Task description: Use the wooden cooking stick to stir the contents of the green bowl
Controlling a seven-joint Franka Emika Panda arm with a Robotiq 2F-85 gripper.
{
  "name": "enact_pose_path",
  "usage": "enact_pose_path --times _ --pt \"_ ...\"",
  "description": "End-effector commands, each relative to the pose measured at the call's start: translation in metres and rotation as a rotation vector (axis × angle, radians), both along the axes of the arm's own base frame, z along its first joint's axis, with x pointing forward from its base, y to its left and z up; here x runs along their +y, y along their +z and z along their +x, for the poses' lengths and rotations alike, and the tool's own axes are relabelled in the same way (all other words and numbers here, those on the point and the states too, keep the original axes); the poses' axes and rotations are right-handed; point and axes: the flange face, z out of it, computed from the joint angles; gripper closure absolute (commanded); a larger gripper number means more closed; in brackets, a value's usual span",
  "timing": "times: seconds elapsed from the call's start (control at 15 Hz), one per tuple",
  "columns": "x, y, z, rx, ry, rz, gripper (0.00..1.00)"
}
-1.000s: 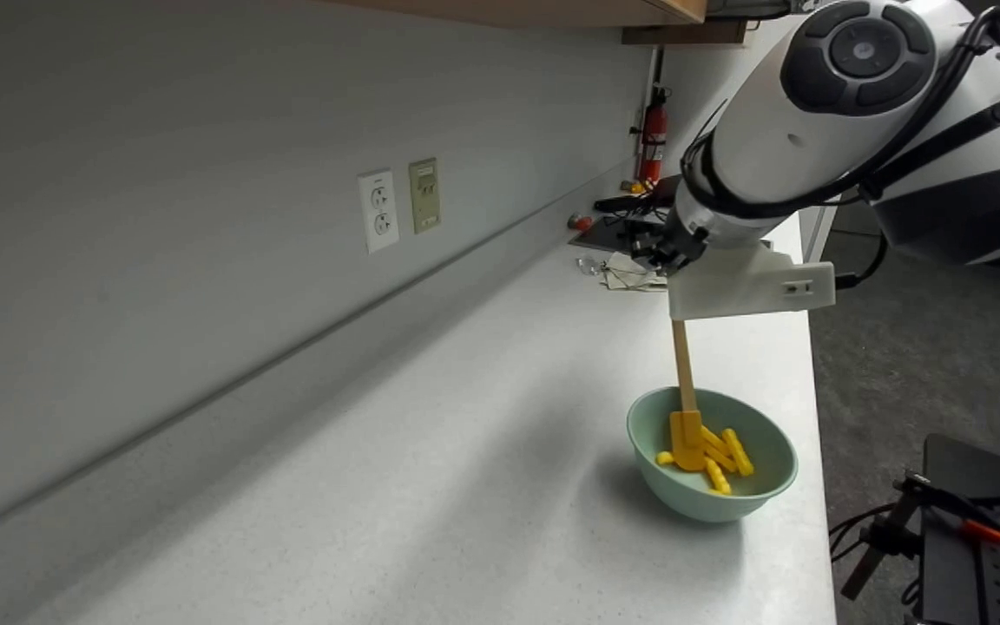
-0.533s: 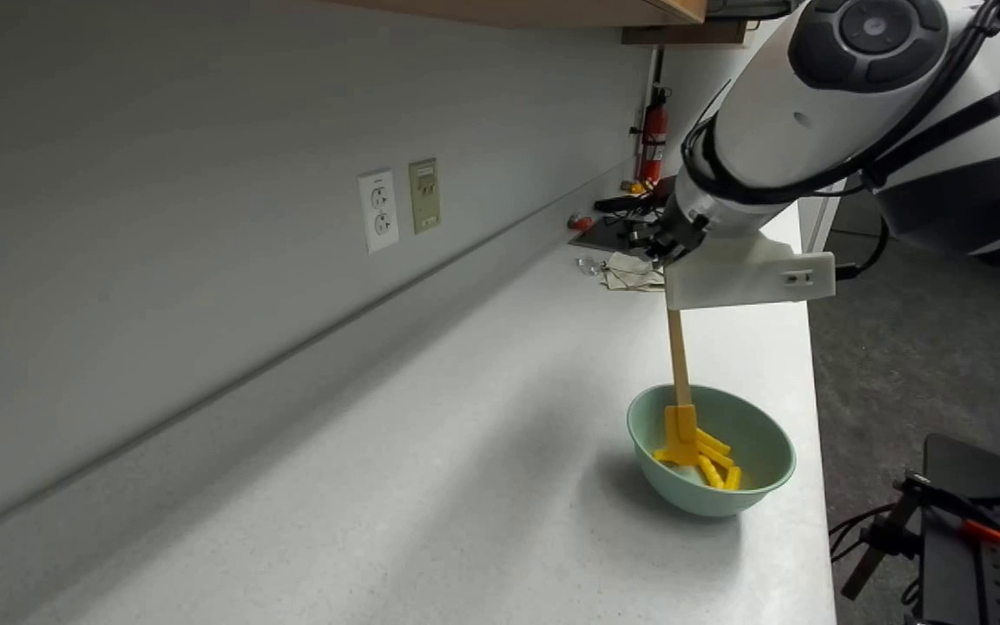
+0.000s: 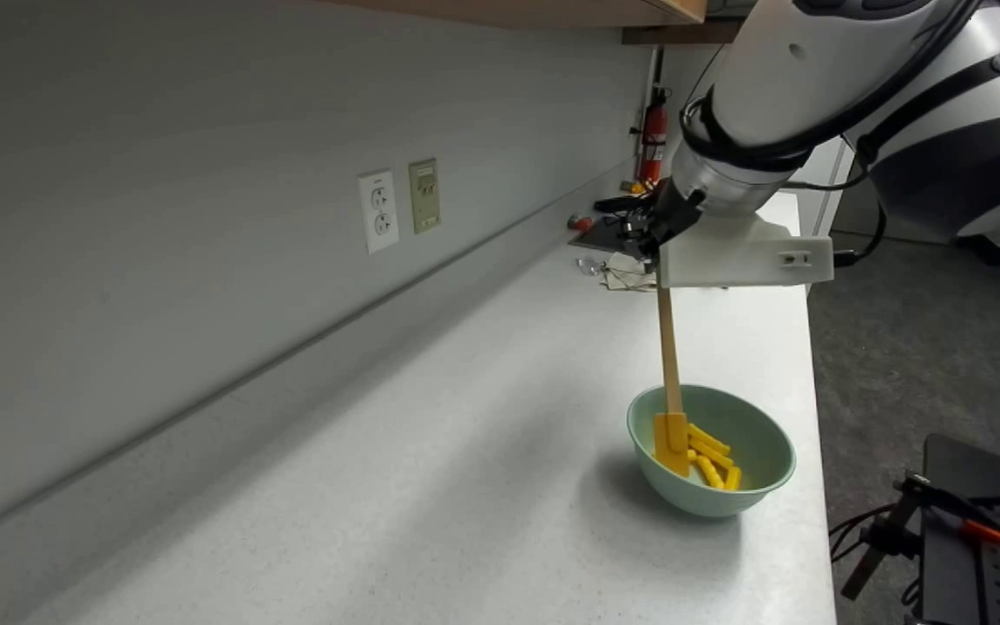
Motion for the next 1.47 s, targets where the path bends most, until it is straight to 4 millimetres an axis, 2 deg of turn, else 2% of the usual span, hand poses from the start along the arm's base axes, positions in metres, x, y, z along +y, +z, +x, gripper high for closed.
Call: enact_pose_path --times 0.0,0.4,0.8,1.07,1.4 --pt "-0.002 -0.001 0.001 0.010 -0.002 -0.010 0.96" --pt "-0.002 -0.020 0.001 0.016 0.003 -0.111 0.96" --pt "-0.005 -0.015 -0.002 -0.024 0.024 -0.224 0.96" --pt "-0.001 -0.003 -0.003 -0.013 0.043 -0.149 0.96" --pt "0.002 0.004 0.003 0.028 0.047 0.059 0.96"
